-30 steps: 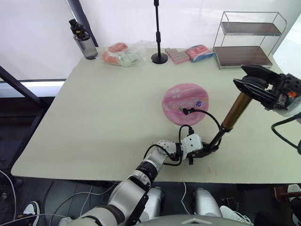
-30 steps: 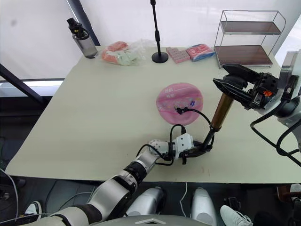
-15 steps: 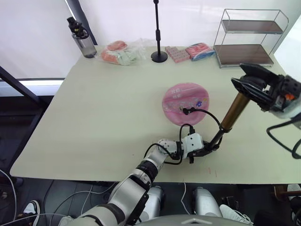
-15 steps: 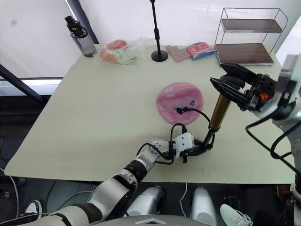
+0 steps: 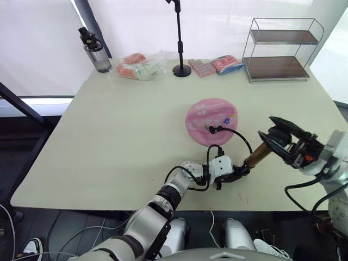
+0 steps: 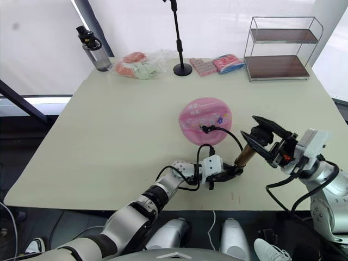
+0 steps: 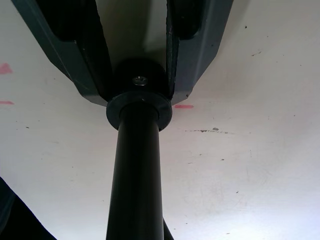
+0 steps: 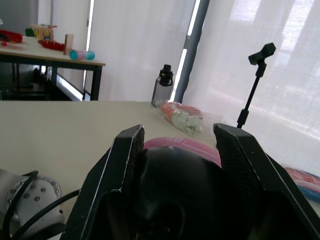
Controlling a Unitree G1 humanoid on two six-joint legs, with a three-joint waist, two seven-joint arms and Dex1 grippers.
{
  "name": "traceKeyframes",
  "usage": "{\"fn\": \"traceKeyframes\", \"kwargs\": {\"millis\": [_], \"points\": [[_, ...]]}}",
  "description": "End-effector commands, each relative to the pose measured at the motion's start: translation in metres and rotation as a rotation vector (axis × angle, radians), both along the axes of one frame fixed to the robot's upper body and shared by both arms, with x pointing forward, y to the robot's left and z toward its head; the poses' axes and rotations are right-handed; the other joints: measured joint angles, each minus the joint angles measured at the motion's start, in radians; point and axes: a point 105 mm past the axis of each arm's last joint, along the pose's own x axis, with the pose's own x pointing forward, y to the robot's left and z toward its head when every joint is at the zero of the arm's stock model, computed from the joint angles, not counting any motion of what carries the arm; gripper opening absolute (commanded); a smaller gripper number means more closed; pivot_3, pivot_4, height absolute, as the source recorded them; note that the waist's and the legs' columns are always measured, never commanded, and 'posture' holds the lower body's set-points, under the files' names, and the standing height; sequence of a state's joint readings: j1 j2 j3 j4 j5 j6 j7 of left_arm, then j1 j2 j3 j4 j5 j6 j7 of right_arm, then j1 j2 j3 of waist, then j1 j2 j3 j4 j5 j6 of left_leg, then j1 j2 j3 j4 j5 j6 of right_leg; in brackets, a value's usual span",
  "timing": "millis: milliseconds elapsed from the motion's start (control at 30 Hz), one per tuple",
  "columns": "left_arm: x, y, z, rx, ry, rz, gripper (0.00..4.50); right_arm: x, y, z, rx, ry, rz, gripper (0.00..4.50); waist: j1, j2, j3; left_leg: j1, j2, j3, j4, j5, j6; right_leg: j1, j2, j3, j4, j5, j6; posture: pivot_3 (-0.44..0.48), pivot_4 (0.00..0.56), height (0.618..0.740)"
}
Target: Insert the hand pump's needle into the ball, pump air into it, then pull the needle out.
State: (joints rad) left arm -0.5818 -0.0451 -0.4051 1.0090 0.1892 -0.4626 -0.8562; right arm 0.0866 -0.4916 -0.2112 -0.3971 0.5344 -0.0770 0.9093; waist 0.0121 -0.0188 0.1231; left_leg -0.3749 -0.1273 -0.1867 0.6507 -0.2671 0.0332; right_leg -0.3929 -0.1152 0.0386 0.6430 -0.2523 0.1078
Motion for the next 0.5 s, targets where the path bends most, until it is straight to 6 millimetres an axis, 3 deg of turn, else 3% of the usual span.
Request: {"fn": "traceKeyframes", "kwargs": {"millis": [33,300,433,500], "points": [[-0.026,0.022,-0.048,0.163,0.153,-0.019,1.09,0.002,0.004,-0.035,-0.014,0.109,-0.004,1.91,0.000,0.000,-0.001,0.000,0.000,0.000,0.000,0.000,0.000,0.000,0.000,0.000,0.000,0.000,0.000,0.000,0.150,0.736],[-0.024,0.023,-0.048,0.163,0.156,-0.010,1.09,0.003,0.009,-0.085,-0.052,0.242,-0.022,1.91,0.000,-0.001,-0.002,0.015,0.000,-0.001,-0.004,-0.001,0.000,0.014,0.000,0.000,-0.002,-0.004,0.004,0.000,0.150,0.736],[-0.024,0.023,-0.048,0.164,0.159,-0.008,1.09,0.008,0.008,-0.089,-0.029,0.271,-0.040,1.91,0.000,-0.004,-0.005,0.015,0.001,-0.001,-0.004,-0.001,0.000,0.015,0.001,0.000,-0.002,-0.004,0.003,0.000,0.150,0.736],[-0.023,0.022,-0.048,0.164,0.159,-0.007,1.09,0.012,0.009,-0.081,-0.003,0.245,-0.042,1.91,0.000,-0.005,-0.005,0.015,0.001,-0.001,-0.004,-0.001,0.000,0.015,0.001,0.000,-0.002,-0.004,0.004,0.000,0.150,0.736]]}}
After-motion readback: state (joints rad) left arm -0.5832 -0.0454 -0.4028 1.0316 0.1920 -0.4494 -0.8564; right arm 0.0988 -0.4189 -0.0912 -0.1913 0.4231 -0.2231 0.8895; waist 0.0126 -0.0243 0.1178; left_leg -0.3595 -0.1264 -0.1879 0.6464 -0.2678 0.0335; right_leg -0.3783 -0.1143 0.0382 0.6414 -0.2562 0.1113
